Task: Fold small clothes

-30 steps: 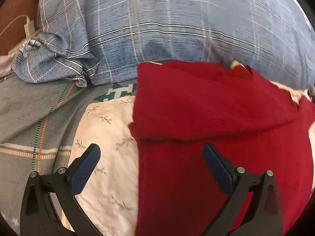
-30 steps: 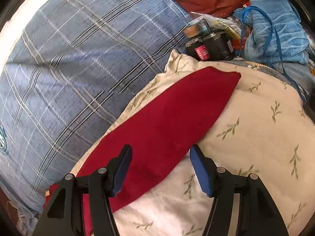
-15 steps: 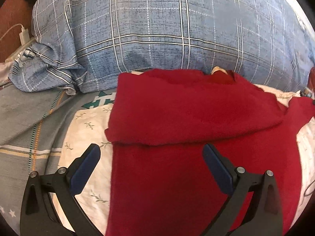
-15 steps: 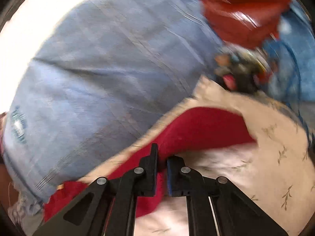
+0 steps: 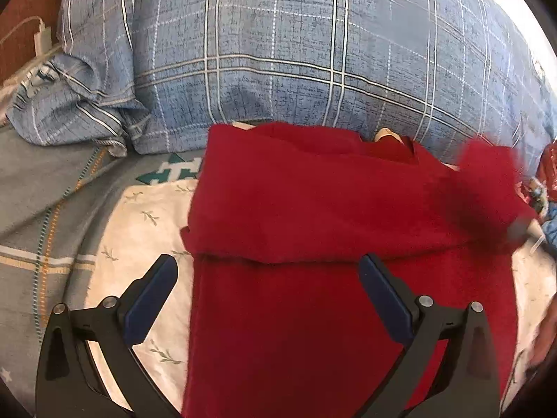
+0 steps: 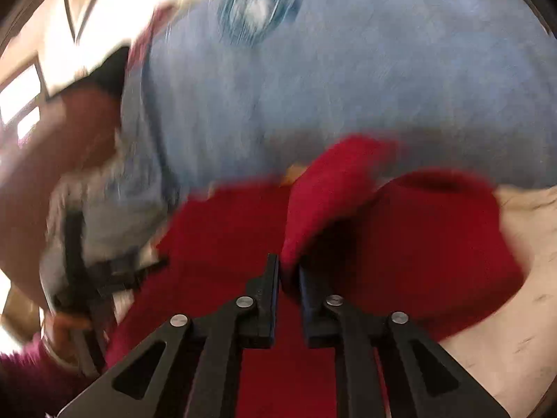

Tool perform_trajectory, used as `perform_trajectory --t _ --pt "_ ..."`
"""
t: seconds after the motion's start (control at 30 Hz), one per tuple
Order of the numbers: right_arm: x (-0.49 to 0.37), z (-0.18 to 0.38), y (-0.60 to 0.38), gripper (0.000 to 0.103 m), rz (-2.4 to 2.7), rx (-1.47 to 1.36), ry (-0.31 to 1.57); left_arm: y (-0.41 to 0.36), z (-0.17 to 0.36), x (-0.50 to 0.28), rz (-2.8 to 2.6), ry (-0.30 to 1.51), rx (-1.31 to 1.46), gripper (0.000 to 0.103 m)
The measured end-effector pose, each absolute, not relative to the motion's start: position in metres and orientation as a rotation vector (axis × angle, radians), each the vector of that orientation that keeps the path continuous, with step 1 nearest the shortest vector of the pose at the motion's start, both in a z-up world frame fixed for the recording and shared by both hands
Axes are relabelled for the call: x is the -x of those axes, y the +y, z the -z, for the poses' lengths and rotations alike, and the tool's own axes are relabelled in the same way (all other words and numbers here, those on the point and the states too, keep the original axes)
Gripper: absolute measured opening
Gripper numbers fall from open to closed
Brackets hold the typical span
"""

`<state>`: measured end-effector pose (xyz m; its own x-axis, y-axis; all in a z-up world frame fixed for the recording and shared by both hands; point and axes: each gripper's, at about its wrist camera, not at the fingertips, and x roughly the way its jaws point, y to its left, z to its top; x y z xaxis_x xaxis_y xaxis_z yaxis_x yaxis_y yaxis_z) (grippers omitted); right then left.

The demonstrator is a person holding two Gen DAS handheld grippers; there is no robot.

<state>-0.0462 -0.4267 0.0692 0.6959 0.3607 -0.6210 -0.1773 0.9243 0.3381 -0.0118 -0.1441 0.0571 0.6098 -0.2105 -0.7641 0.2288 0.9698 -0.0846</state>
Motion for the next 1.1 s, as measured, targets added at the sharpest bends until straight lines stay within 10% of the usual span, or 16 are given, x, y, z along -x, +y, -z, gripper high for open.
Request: perform_trajectory --t 0.27,0.6,0.7,0.77,1.1 --pt "0.084 -0.066 -0.420 0.064 -0.310 -0.209 0.727 -0.160 -0.063 0.023 0.362 0.880 0.027 0.103" --pt "0.093 -0.076 -0.470 0.066 -0.161 -0.257 0.566 -0.222 -0.042 0.028 0.444 0.972 0.001 0.103" --pt "0.098 -0.070 -0.489 0.066 -0.082 -0.247 0.570 -0.239 -0.037 0.026 0.471 0.996 0.016 0.063" --pt "0.104 -0.071 -0.504 0.066 -0.027 -0.248 0.565 -0.251 -0.047 0.026 0.502 0.988 -0.030 0.014" --pt "0.098 -0.052 -0.541 0.065 0.065 -0.345 0.657 -0.219 -0.132 -0.006 0.509 0.832 0.014 0.010"
